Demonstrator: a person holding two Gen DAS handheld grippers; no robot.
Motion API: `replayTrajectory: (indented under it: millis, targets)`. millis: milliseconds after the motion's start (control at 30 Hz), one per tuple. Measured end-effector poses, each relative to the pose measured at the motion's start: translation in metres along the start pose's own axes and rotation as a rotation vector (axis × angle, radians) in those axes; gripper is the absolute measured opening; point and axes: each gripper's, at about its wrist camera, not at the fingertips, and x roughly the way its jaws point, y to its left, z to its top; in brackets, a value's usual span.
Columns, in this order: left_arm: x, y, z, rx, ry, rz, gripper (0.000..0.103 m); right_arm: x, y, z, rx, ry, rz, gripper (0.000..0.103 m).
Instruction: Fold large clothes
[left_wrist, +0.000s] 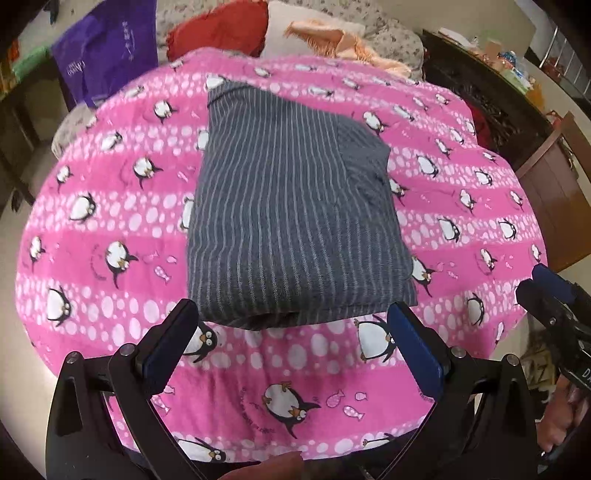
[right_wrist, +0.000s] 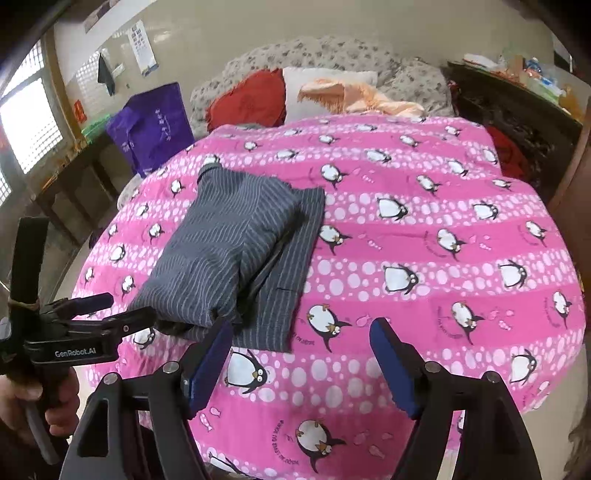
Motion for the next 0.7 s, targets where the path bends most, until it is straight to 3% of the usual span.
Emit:
replayTrajectory:
  millis: [700]
  targets:
    - [-0.027, 0.010, -0.010, -0.024, -0.048, 0.026, 0.102, -0.016, 0.016, -0.012, -0.050, -0.026, 0.026, 0.074]
